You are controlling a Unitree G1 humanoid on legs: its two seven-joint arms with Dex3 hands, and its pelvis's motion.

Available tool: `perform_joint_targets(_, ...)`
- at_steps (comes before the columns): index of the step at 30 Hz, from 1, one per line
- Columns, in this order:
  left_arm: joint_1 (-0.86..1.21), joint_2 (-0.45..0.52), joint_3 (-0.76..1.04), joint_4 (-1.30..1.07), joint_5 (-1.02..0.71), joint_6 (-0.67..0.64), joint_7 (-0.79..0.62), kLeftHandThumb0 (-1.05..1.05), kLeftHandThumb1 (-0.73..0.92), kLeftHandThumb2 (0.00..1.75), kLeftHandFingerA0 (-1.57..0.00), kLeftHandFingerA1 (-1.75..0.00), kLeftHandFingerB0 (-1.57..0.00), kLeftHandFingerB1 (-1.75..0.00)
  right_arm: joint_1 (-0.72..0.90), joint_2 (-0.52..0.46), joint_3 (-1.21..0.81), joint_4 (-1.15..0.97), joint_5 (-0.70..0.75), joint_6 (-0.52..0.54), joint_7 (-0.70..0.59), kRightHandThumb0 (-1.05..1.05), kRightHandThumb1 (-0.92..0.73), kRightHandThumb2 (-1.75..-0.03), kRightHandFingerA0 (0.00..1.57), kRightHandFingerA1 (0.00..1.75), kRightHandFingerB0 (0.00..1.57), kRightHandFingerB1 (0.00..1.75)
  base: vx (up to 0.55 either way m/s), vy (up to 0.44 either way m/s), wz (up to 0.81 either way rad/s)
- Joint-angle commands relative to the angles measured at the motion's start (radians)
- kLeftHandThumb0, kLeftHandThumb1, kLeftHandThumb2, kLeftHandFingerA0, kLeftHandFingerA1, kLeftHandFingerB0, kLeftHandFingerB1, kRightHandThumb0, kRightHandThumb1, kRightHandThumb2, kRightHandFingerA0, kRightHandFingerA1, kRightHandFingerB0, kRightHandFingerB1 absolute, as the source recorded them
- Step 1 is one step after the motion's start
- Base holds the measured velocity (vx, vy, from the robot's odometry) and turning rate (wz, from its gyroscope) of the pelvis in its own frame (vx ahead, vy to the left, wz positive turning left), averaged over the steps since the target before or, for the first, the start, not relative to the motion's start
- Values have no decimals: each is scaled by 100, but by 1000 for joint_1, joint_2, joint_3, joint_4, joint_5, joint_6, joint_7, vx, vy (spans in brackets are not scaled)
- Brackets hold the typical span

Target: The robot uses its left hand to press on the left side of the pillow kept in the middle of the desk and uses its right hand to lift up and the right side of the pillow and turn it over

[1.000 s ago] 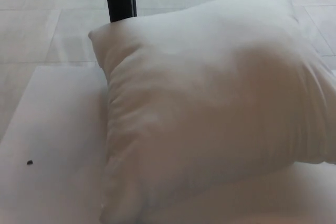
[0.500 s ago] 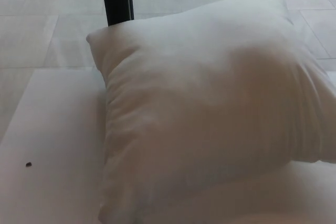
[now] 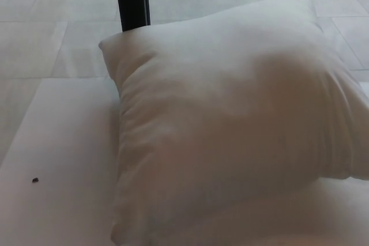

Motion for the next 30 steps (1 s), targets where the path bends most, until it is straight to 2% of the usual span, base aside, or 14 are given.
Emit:
perform_joint_targets(1,-13,69,-65,59,106,-37,73,-105,25,56,-136,-144,-20,-166,24,-5,87,51,-22,-184,-46,-94,-64,-104,47,93,7,58,0,0,0)
perform_joint_targets(2,-5,82,-93,56,131,-39,68,-105,27,55,-66,-155,-25,-158,33,0,120,49,-41,-213,-36,-88,-69,-62,60,134,11,62,0,0,0)
perform_joint_targets(3,0,90,-106,64,140,-47,61,-105,22,82,-50,-153,-10,-135,42,4,147,49,-53,-237,-22,-93,-54,-93,91,115,14,60,0,0,0)
perform_joint_targets(4,2,94,-108,67,138,-50,59,-105,22,82,-50,-153,-10,-135,45,4,157,53,-50,-244,-17,-93,-54,-93,91,115,14,60,0,0,0)
perform_joint_targets(5,10,112,-146,67,173,-55,64,-105,30,59,-112,-138,-42,-147,51,7,176,54,-53,-253,-18,-77,-55,-60,109,151,23,59,0,0,0)
perform_joint_targets(7,23,160,-240,96,249,-86,19,-105,24,83,-85,-149,-31,-126,73,9,245,43,-96,-288,-3,-75,-52,-60,100,154,24,60,0,0,0)
perform_joint_targets(9,42,188,-298,96,277,-115,-14,-105,30,54,-121,-122,-42,-139,76,-4,285,57,-108,-298,-9,-72,-40,-86,118,145,27,63,0,0,0)
perform_joint_targets(13,62,195,-301,74,220,-74,-45,-89,15,62,-98,-135,-54,-121,77,-13,325,67,-96,-311,-19,-68,-48,-61,102,171,30,60,0,0,0)
perform_joint_targets(16,51,201,-297,77,192,-55,-61,-105,21,59,-122,-134,-52,-129,83,-16,361,62,-98,-321,-45,-65,-49,-61,102,166,28,59,0,0,0)
perform_joint_targets(17,50,205,-300,73,193,-56,-62,-105,20,63,-126,-127,-55,-125,83,-15,368,64,-92,-326,-47,-74,-42,-84,108,139,31,63,0,0,0)
perform_joint_targets(19,49,219,-311,75,201,-79,-74,-90,5,62,-80,-132,-52,-118,83,-13,379,75,-82,-342,-48,-72,-40,-84,115,138,32,65,0,0,0)
perform_joint_targets(22,47,219,-309,82,197,-80,-78,-92,16,67,-105,-122,-54,-119,84,-17,391,78,-70,-346,-52,-63,-47,-60,99,162,30,61,0,0,0)
perform_joint_targets(25,34,228,-320,126,211,-100,-75,-93,15,67,-76,-123,-59,-113,89,-26,423,75,-82,-352,-46,-63,-48,-58,87,140,29,62,0,0,0)
perform_joint_targets(30,51,231,-325,116,217,-128,-87,-100,21,73,-111,-122,-59,-116,93,-36,452,84,-77,-374,-36,-73,-41,-85,115,143,28,65,0,0,0)
